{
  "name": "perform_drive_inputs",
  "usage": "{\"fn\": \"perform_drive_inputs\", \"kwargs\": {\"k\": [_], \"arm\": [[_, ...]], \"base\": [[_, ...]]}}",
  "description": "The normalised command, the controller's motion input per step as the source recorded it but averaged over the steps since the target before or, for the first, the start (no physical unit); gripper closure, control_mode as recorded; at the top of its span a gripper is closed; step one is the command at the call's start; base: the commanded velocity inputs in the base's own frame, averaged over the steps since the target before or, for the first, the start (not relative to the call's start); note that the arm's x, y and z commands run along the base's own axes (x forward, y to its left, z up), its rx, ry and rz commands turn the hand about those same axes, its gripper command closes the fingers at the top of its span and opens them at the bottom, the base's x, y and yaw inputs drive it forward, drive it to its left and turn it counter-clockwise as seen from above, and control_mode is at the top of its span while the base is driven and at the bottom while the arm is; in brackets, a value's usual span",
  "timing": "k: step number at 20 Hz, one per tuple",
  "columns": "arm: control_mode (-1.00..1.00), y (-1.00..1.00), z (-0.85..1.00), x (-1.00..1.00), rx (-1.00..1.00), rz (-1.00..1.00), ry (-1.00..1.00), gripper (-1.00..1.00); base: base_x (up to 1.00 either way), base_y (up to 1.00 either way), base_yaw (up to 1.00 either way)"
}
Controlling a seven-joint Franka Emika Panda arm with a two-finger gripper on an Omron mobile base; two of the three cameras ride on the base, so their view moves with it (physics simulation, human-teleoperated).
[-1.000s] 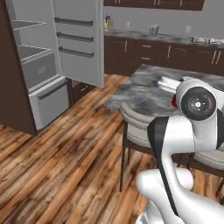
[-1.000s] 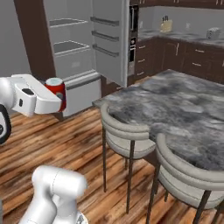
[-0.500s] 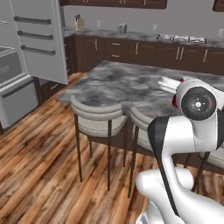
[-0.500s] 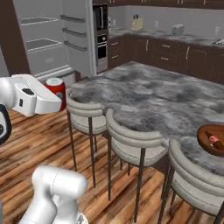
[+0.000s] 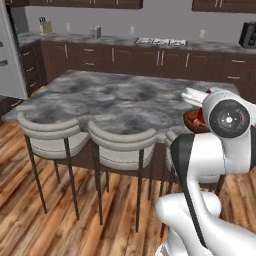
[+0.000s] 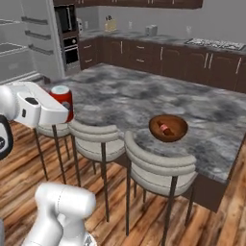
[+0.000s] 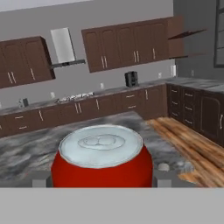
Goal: Open the fridge, grab two sodas, and place both sodas inside the bowl with ice on the dining counter.
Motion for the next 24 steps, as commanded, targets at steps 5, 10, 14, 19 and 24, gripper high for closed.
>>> {"fn": "perform_drive_inputs", "kwargs": {"k": [5,10,14,19,24], "arm": [[1.00,0.00,0.00,0.00,0.00,0.00,0.00,1.00],[1.00,0.00,0.00,0.00,0.00,0.00,0.00,1.00],[1.00,0.00,0.00,0.00,0.00,0.00,0.00,1.00],[1.00,0.00,0.00,0.00,0.00,0.00,0.00,1.00],[-1.00,-0.04,0.00,0.20,0.02,0.03,0.04,1.00]], "base": [[0.21,-0.46,-0.41],[0.66,-0.12,-0.40],[0.81,0.00,-0.30],[0.95,0.01,-0.12],[0.80,-0.01,0.02]]}}
